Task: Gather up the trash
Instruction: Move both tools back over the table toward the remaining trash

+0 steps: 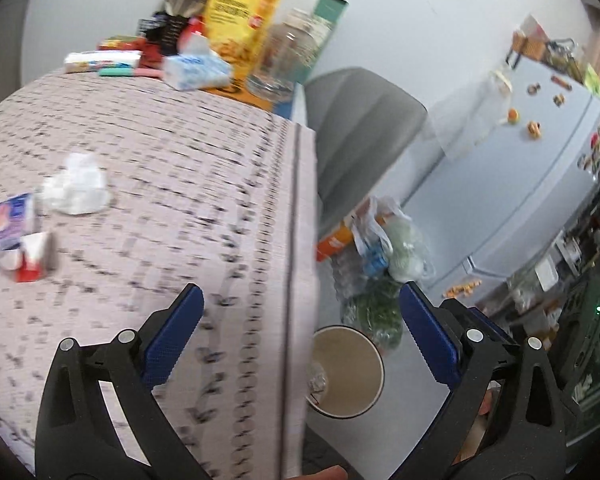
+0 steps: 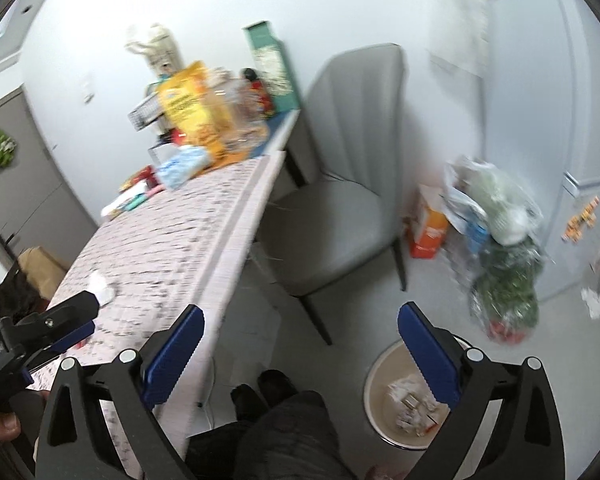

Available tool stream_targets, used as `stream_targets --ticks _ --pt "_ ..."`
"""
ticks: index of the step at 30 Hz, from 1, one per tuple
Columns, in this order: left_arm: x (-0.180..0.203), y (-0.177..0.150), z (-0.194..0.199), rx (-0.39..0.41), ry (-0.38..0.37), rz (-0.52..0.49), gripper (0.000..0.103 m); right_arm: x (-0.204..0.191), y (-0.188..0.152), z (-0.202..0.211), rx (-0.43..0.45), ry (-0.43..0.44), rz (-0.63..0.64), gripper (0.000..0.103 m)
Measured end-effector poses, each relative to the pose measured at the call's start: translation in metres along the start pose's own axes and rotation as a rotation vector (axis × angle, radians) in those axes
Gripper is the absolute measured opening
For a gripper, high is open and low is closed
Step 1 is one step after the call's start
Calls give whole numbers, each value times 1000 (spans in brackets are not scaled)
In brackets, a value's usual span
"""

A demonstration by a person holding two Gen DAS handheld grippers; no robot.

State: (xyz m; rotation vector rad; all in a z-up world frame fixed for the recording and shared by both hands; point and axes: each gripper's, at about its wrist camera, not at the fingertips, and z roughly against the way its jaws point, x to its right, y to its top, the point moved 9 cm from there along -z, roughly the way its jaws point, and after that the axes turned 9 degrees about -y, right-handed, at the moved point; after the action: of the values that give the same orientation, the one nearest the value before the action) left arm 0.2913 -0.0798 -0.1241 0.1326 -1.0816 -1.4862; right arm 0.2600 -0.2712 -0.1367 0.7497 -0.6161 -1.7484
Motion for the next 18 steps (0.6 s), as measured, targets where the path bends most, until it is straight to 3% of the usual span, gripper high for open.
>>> stream_targets --ticks 7,18 --pt "-44 5 48 77 43 41 97 -70 -8 5 2 85 74 95" --pt "-99 1 101 156 113 110 97 -139 -22 7 14 162 191 95"
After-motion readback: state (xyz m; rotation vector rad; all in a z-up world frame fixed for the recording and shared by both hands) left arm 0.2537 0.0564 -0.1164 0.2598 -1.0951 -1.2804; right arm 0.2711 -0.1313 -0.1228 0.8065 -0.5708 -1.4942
